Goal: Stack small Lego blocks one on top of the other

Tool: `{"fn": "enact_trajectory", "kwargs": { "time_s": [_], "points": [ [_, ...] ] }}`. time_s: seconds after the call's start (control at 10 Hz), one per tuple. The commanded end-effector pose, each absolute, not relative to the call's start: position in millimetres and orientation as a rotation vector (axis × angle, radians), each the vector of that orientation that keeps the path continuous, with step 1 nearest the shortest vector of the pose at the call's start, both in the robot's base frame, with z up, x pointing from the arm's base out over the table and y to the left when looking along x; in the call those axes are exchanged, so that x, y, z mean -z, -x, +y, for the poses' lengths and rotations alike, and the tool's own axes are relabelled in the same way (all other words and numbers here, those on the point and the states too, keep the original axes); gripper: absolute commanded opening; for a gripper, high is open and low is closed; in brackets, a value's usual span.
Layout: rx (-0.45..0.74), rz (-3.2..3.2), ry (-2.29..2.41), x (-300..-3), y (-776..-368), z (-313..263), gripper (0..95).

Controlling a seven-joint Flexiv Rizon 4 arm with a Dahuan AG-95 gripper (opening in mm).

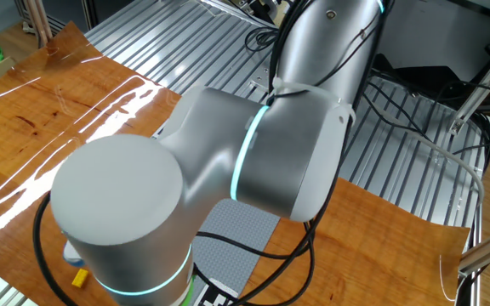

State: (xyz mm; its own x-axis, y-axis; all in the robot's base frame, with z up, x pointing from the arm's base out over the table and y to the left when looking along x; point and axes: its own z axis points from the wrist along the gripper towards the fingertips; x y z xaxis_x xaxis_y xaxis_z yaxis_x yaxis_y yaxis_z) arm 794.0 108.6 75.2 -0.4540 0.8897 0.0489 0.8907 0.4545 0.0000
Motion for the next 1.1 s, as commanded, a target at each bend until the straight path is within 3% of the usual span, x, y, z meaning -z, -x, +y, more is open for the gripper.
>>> {"fn": "enact_trajectory", "kwargs": {
  "time_s": [0.1,0.8,1.1],
  "points": [
    [0.051,-2.697,1.524,-75.1,-792.6,108.3,0.0],
    [0.079,-2.733,1.490,-75.1,-792.6,108.3,0.0],
    [0.152,-2.729,1.510,-75.1,-792.6,108.3,0.0]
  ]
}}
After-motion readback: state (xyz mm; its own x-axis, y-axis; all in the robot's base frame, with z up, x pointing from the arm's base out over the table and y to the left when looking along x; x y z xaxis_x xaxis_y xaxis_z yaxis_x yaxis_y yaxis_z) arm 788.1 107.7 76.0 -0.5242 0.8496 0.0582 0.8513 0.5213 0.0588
